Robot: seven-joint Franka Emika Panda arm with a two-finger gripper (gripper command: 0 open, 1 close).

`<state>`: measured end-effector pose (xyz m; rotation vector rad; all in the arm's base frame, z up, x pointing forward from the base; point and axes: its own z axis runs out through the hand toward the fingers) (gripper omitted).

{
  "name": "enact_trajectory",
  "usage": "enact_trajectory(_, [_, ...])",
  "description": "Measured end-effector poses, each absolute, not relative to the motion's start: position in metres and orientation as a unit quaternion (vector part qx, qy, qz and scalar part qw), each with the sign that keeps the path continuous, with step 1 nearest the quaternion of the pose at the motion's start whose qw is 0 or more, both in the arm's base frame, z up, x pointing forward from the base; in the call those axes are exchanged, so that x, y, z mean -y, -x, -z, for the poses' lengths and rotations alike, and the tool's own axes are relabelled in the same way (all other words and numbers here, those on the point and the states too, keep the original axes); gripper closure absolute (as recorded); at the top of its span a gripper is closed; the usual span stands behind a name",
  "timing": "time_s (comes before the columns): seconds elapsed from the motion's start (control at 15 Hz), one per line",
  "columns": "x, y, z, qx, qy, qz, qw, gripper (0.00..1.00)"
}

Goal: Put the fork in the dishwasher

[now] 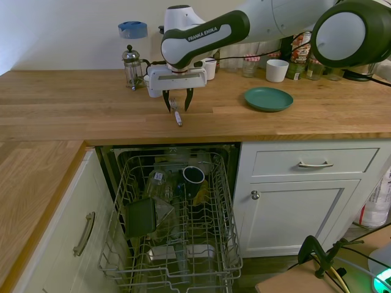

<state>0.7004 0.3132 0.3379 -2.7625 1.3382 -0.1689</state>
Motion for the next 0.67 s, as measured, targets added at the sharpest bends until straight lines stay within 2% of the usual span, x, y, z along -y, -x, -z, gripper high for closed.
enact_trajectory(0.67, [-0.3124, -0.7084, -0.3370, -0.450, 0.890, 0.060, 0.036, 1.00])
